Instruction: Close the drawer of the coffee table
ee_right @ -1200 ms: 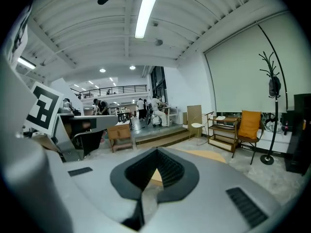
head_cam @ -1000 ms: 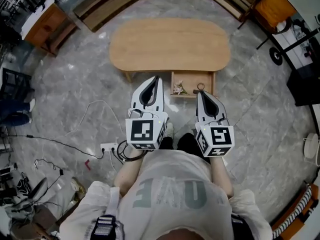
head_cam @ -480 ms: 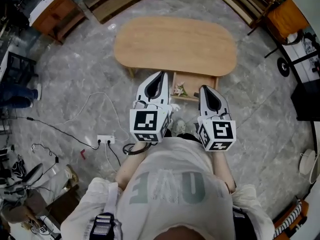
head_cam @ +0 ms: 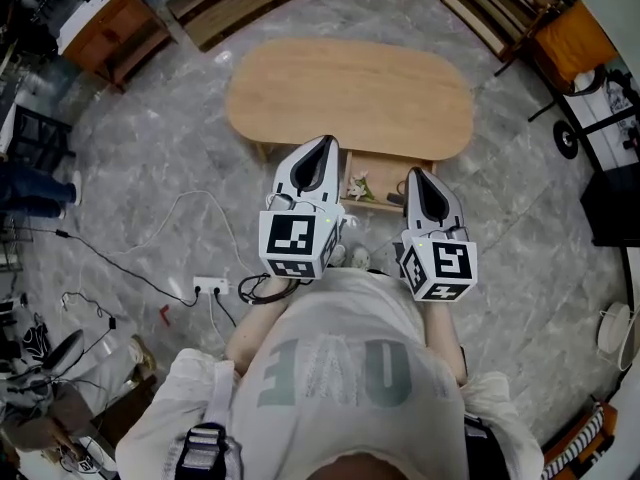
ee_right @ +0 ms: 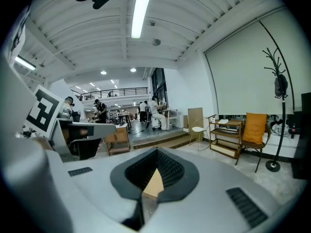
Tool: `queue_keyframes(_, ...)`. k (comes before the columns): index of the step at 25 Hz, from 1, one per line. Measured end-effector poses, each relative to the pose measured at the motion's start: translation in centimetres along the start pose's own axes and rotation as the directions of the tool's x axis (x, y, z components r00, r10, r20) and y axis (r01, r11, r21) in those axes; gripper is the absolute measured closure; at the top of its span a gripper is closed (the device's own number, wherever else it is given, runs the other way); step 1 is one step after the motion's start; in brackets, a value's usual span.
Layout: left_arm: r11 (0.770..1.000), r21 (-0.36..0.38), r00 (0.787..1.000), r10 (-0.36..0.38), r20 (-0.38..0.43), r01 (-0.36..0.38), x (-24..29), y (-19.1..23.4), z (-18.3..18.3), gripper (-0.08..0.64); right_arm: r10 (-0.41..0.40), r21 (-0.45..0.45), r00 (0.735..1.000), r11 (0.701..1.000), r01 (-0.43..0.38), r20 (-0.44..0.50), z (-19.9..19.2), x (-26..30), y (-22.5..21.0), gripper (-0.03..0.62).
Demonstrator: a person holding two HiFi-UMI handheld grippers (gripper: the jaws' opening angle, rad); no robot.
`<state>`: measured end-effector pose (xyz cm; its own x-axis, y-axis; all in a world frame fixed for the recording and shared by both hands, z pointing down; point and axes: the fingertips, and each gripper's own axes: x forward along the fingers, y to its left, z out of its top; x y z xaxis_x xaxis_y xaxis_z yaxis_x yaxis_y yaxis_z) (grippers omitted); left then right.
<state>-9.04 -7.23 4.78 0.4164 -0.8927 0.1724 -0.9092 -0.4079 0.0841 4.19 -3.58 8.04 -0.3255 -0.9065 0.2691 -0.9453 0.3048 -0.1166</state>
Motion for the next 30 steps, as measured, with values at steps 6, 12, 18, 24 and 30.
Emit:
queue_keyframes(6,1.0,0.001,0.999,-0.029,-0.038,0.029,2.1,0.4,-1.6,0.552,-0.001,0.011,1.0,1.0,0.001,0.004,-0.2,1.8,-1.2,0.586)
queue_keyframes(12,0.997,0.028,0.994,-0.065,-0.091,0.068,6.2,0.3,-5.2,0.552,0.026,-0.008,0.999,1.0,-0.027,-0.025,-2.3,5.5,-3.7,0.586)
queue_keyframes(18,0.994,0.049,0.99,-0.093,-0.106,0.098,10.1,0.8,-12.3,0.552,0.063,-0.044,0.996,0.997,-0.066,-0.065,-8.8,10.0,-5.4,0.586)
queue_keyframes(24,0.998,-0.032,0.985,-0.057,-0.161,0.052,12.8,2.4,-23.4,0.552,0.063,-0.071,0.984,0.995,-0.075,-0.165,-19.6,13.4,-6.7,0.586)
queue_keyframes(30,0.998,-0.051,0.977,-0.038,-0.212,0.028,13.1,2.5,-33.1,0.552,0.06,-0.063,0.968,0.995,-0.077,-0.245,-29.8,14.5,-6.8,0.586)
